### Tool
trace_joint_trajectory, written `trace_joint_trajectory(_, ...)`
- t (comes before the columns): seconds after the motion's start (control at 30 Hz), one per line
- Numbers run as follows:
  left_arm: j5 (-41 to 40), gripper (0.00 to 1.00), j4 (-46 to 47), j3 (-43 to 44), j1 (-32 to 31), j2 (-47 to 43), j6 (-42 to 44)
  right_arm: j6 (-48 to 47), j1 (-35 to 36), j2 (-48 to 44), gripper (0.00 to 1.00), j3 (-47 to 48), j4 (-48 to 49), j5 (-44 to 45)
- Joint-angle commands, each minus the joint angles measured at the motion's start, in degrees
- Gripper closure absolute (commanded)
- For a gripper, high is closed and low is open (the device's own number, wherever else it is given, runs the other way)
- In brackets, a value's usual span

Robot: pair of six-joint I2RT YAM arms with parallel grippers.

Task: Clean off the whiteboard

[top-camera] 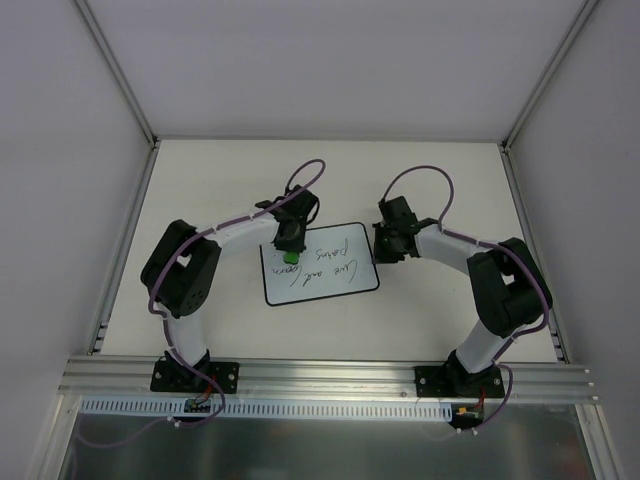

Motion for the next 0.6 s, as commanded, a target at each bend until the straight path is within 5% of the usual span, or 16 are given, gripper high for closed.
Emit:
trace_joint_trajectory(0.0,5.1,0.98,0.0,3.5,-6.2,5.3,-1.2,0.5,2.4,4.2,1.00,-2.9,-3.7,0.1)
trace_joint_trajectory(0.23,0.8,1.00,-0.6,2.7,-6.5,6.0,-3.2,1.4,2.4,3.5,1.00,-3.5,-3.8,1.3)
trace_joint_trajectory(0.57,-1.0,1.00,-0.7,-4.9,7.2,-1.6,-5.0,1.6,2.4,3.9,1.00,-3.8,-3.8,2.4)
